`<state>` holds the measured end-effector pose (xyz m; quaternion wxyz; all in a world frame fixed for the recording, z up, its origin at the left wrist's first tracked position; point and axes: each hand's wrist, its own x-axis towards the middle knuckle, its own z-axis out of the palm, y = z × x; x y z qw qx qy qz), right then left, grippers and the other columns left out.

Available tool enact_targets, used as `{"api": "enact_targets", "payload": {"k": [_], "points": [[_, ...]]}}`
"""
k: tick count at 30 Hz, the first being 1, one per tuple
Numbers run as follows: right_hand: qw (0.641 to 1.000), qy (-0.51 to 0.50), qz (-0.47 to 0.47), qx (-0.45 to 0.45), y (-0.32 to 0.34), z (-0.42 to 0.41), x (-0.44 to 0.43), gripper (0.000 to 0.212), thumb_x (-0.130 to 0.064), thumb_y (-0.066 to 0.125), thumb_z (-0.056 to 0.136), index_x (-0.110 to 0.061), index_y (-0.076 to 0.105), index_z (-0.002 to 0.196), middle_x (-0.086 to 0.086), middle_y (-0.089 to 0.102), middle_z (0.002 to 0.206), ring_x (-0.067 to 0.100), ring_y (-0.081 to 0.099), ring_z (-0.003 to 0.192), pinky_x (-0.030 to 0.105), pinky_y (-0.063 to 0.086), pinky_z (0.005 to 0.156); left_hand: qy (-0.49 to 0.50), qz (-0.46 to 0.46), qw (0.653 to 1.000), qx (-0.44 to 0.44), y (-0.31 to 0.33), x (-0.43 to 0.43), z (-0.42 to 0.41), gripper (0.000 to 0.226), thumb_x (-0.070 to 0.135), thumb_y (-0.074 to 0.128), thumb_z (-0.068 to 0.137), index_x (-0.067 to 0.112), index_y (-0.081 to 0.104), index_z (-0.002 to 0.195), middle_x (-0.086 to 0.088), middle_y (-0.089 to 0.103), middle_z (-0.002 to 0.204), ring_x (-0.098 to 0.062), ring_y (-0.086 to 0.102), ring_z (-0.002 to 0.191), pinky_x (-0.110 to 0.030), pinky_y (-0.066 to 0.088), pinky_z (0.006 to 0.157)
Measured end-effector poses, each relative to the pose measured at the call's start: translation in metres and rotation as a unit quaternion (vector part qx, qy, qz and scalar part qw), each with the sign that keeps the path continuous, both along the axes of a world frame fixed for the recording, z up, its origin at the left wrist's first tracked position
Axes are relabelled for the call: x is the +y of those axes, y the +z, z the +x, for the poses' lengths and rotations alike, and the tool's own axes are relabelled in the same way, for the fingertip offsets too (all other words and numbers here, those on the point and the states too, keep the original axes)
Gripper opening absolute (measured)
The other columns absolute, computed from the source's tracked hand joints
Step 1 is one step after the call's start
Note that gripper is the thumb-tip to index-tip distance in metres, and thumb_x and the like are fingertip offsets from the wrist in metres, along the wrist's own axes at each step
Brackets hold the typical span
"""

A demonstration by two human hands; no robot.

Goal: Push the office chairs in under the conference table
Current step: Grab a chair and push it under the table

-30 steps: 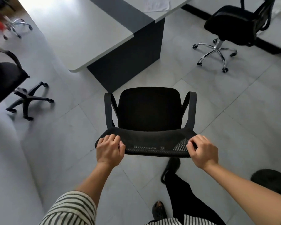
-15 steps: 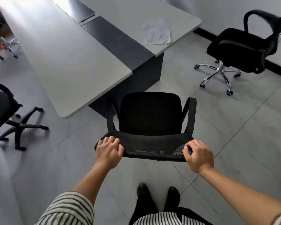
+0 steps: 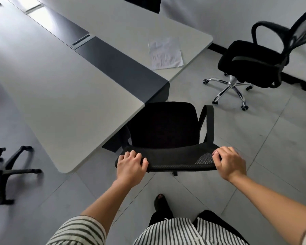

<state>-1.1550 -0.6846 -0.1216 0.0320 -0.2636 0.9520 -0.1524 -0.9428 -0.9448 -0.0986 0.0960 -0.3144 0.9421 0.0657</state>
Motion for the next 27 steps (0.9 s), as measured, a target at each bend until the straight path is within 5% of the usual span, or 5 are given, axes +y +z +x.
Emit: {"api": "enact_targets", "payload": {"k": [5,10,20,27], "points": [[0.994,-0.082,0.061,-0.023,-0.001,-0.023,-0.040,0.030,-0.030,0.042,0.088,-0.017,0.068,0.084,0.006,0.069,0.099,0.032,0.054,0.099,0.040,0.036,0.081,-0.037,0.057,0.998,-0.006,0.003,-0.054,-0.033,0.047,0.056,0.030,0.088,0.027,0.065,0.101,0.002,0.061,0.103,-0.020,0.050,0.100,-0.036,0.037,0.089],[0.964,-0.234,-0.029,-0.120,0.003,-0.037,-0.064,0.017,-0.031,0.053,0.085,-0.023,0.068,0.082,0.005,0.066,0.099,0.030,0.052,0.096,0.033,0.036,0.069,0.027,0.047,0.998,-0.006,-0.003,-0.062,-0.049,0.050,0.061,0.030,0.087,0.030,0.066,0.103,0.002,0.062,0.109,-0.021,0.050,0.110,-0.038,0.035,0.098],[0.988,-0.089,-0.070,-0.102,0.002,-0.115,-0.027,0.014,-0.023,0.057,0.084,-0.022,0.065,0.073,0.001,0.068,0.086,0.027,0.057,0.091,0.031,0.033,0.064,0.152,0.016,0.988,0.014,-0.008,0.022,-0.078,0.057,0.064,0.022,0.085,0.032,0.065,0.104,0.008,0.063,0.110,-0.016,0.052,0.110,-0.035,0.039,0.090],[0.994,0.008,-0.038,-0.103,0.005,-0.216,-0.032,0.015,-0.024,0.054,0.084,-0.021,0.067,0.077,0.004,0.069,0.091,0.031,0.058,0.094,0.035,0.040,0.068,0.226,0.054,0.972,0.027,-0.005,0.090,-0.129,0.060,0.067,0.022,0.082,0.031,0.063,0.107,0.010,0.064,0.109,-0.013,0.054,0.109,-0.037,0.035,0.099]]}}
